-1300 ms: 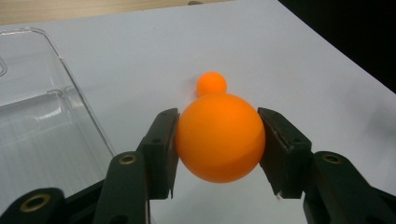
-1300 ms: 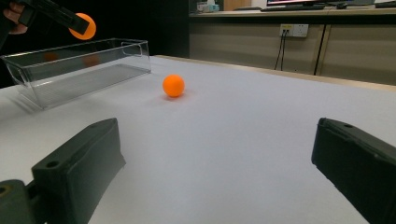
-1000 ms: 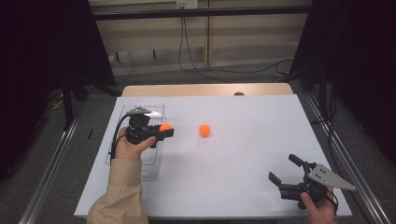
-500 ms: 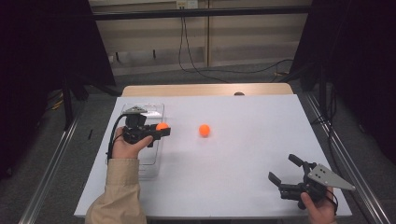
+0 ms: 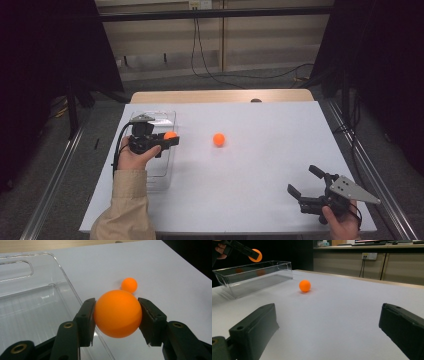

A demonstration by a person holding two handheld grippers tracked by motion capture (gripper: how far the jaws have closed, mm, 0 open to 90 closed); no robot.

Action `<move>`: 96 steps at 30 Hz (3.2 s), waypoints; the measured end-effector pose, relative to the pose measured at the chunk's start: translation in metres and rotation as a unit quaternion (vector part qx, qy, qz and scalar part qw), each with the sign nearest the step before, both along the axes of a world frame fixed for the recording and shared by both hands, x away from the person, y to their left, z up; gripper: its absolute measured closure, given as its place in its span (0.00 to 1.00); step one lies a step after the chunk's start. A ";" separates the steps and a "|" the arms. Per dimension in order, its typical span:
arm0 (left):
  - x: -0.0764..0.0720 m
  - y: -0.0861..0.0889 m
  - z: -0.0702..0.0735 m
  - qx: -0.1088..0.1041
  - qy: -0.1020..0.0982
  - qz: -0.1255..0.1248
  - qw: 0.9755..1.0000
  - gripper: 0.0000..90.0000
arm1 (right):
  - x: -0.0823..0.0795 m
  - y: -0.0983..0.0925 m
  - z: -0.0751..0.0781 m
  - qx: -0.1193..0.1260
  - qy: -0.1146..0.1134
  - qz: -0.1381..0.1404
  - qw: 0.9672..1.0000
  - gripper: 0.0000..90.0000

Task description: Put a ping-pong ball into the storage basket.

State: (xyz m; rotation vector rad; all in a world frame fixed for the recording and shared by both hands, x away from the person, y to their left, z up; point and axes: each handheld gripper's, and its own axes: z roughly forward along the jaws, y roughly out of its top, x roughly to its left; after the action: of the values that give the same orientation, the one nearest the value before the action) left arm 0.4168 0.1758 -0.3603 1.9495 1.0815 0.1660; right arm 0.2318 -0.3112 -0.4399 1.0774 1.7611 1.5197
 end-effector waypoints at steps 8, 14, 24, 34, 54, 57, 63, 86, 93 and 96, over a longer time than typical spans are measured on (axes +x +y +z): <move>0.001 0.003 -0.001 0.004 0.001 0.007 1.000 0.56 | 0.000 0.000 0.000 0.000 -0.001 -0.001 1.000 0.01; 0.002 0.006 -0.002 0.008 -0.002 0.011 1.000 0.56 | 0.000 0.000 0.000 0.000 0.000 0.000 1.000 0.01; 0.003 0.010 -0.004 0.011 -0.001 0.018 1.000 0.56 | 0.000 0.000 0.000 0.002 -0.001 -0.003 1.000 0.01; 0.003 0.013 -0.004 0.018 -0.004 0.019 1.000 0.56 | -0.001 0.000 0.001 0.004 -0.001 -0.005 1.000 0.01; 0.005 0.023 -0.008 0.023 -0.003 0.038 0.999 0.56 | 0.000 0.000 0.000 0.001 -0.002 -0.003 1.000 0.01; 0.005 0.023 -0.008 0.025 -0.006 0.040 0.999 0.56 | 0.000 0.000 0.000 0.002 -0.002 -0.003 1.000 0.01; 0.006 0.024 -0.010 0.028 -0.003 0.044 0.999 0.56 | 0.000 0.000 0.000 0.002 -0.002 -0.003 1.000 0.01; 0.008 0.034 -0.014 0.032 -0.001 0.060 0.998 0.56 | 0.000 0.000 0.000 0.002 -0.001 -0.003 1.000 0.01; 0.009 0.035 -0.015 0.036 0.000 0.063 0.997 0.56 | 0.000 0.000 0.000 0.001 -0.001 -0.003 1.000 0.01; 0.009 0.037 -0.014 0.037 0.000 0.066 0.997 0.56 | 0.000 0.000 0.000 0.001 -0.001 -0.003 1.000 0.01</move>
State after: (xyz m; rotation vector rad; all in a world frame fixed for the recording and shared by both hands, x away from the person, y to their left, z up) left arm 0.4254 0.2126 -0.3748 1.9436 1.2193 0.2824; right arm 0.2315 -0.3111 -0.4397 1.0804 1.7537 1.5199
